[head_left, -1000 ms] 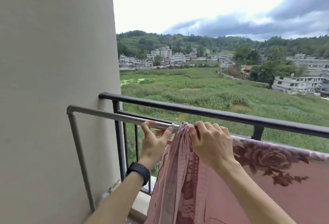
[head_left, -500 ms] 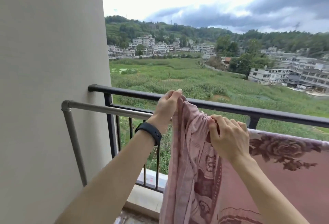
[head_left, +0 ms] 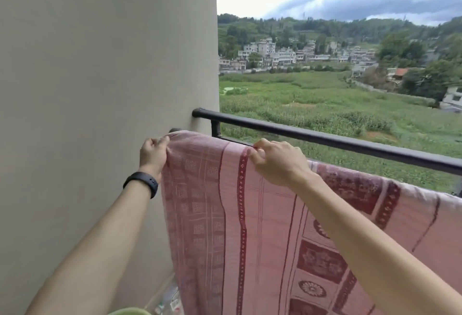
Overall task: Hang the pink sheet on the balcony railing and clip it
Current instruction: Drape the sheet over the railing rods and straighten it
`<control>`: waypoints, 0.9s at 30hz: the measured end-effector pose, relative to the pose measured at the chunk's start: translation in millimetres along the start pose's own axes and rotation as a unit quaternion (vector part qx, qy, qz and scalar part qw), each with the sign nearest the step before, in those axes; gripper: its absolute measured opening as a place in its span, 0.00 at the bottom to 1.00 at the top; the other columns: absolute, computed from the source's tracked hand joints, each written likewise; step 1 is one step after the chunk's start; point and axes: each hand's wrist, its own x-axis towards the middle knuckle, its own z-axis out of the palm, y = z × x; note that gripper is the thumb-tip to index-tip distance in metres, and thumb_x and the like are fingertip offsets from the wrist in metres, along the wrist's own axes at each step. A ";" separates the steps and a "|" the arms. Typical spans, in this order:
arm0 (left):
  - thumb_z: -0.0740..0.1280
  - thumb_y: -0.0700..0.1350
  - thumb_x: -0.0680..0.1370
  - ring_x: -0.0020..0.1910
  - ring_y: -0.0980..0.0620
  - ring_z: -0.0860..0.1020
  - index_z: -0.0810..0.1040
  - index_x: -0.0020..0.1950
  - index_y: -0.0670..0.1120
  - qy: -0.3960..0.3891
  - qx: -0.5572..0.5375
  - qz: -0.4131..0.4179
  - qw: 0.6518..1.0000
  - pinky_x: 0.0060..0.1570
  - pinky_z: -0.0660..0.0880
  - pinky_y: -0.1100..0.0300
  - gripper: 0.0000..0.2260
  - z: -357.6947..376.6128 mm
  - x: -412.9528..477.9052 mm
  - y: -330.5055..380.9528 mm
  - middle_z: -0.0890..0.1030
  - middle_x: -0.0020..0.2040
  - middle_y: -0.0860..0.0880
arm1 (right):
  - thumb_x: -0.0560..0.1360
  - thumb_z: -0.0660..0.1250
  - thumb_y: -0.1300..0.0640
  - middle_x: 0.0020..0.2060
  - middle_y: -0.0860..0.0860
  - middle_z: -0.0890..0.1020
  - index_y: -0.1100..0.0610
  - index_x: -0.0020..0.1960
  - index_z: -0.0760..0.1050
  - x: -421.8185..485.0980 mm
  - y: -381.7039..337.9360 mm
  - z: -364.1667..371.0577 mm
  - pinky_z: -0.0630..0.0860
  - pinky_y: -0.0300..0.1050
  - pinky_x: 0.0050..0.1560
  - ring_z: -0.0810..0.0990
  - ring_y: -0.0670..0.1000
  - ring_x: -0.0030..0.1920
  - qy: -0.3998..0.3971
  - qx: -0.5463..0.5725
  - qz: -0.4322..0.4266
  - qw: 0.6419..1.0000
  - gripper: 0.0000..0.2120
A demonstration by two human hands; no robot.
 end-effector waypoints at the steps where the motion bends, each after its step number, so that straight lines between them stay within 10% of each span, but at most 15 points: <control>1: 0.71 0.46 0.76 0.45 0.49 0.76 0.72 0.41 0.47 -0.004 0.011 0.005 1.000 0.48 0.73 0.55 0.09 -4.6 2.6 3.9 0.78 0.44 0.48 | 0.80 0.49 0.37 0.46 0.49 0.81 0.51 0.59 0.73 12.3 -16.4 9.2 0.75 0.54 0.53 0.80 0.53 0.49 -0.019 0.002 -0.006 1.000 0.23; 5: 0.71 0.45 0.72 0.55 0.43 0.81 0.79 0.58 0.35 -0.189 -0.049 -0.021 0.981 0.48 0.77 0.55 0.19 -26.9 34.5 13.0 0.84 0.56 0.43 | 0.80 0.48 0.36 0.48 0.51 0.82 0.52 0.59 0.72 67.5 -67.6 30.5 0.75 0.53 0.53 0.79 0.54 0.46 -0.049 0.019 0.003 0.999 0.25; 9: 0.70 0.39 0.76 0.38 0.55 0.82 0.75 0.48 0.45 -0.252 0.030 0.015 0.967 0.35 0.77 0.61 0.05 -42.5 62.0 25.8 0.85 0.43 0.53 | 0.81 0.52 0.38 0.65 0.53 0.79 0.46 0.73 0.69 129.3 -114.4 45.6 0.75 0.48 0.58 0.79 0.55 0.59 -0.109 0.107 -0.010 0.988 0.24; 15: 0.68 0.56 0.78 0.44 0.52 0.82 0.83 0.48 0.51 -0.356 0.111 -0.073 0.925 0.44 0.79 0.56 0.11 -55.2 95.5 12.2 0.84 0.41 0.53 | 0.81 0.59 0.52 0.54 0.52 0.83 0.42 0.65 0.77 170.3 -161.2 66.0 0.72 0.38 0.30 0.77 0.46 0.32 -0.118 0.146 -0.014 0.982 0.16; 17: 0.67 0.55 0.79 0.43 0.52 0.81 0.83 0.50 0.50 -0.364 0.103 -0.077 0.923 0.43 0.77 0.57 0.10 -52.7 106.2 7.6 0.84 0.41 0.54 | 0.79 0.62 0.56 0.48 0.50 0.85 0.44 0.57 0.81 175.8 -162.4 66.0 0.71 0.37 0.24 0.75 0.44 0.26 -0.106 0.171 -0.009 0.979 0.13; 22: 0.74 0.51 0.75 0.49 0.51 0.82 0.82 0.56 0.43 -0.332 0.081 -0.007 0.940 0.53 0.79 0.53 0.15 -50.0 127.4 -2.1 0.85 0.50 0.47 | 0.73 0.73 0.61 0.46 0.43 0.84 0.46 0.41 0.82 196.0 -155.1 54.4 0.76 0.37 0.48 0.80 0.42 0.48 -0.113 0.216 -0.016 0.970 0.10; 27: 0.76 0.46 0.73 0.36 0.66 0.79 0.83 0.53 0.42 -0.287 0.069 0.094 0.951 0.39 0.73 0.72 0.12 -50.3 127.7 -2.3 0.83 0.41 0.53 | 0.75 0.73 0.53 0.47 0.39 0.82 0.46 0.52 0.83 210.4 -158.7 57.8 0.72 0.35 0.47 0.79 0.39 0.50 -0.139 0.190 -0.046 0.971 0.07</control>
